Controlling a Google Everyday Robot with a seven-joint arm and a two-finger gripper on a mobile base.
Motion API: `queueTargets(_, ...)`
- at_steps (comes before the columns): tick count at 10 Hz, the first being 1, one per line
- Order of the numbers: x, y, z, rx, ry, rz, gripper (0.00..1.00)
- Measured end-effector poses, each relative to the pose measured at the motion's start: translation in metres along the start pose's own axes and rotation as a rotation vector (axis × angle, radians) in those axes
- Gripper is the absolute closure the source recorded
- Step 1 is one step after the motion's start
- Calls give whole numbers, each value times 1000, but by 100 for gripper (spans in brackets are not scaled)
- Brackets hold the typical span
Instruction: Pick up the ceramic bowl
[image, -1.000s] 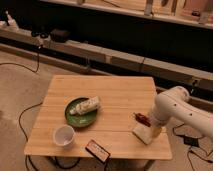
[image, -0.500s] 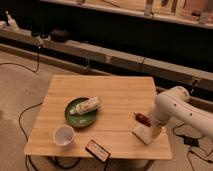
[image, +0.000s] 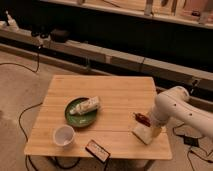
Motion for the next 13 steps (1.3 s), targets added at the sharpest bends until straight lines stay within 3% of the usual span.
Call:
queueTargets(1,-8,-9,0,17,-14,-49,33)
queueTargets(2,-26,-26,1,46,-39,-141,33)
queueTargets(6,-111,-78,-6,123,-120,-463,33)
queueTargets(10,-187,-86,-9,144,-220,-685,33)
queueTargets(13,-202,-84,-9,137,-246,-733,33)
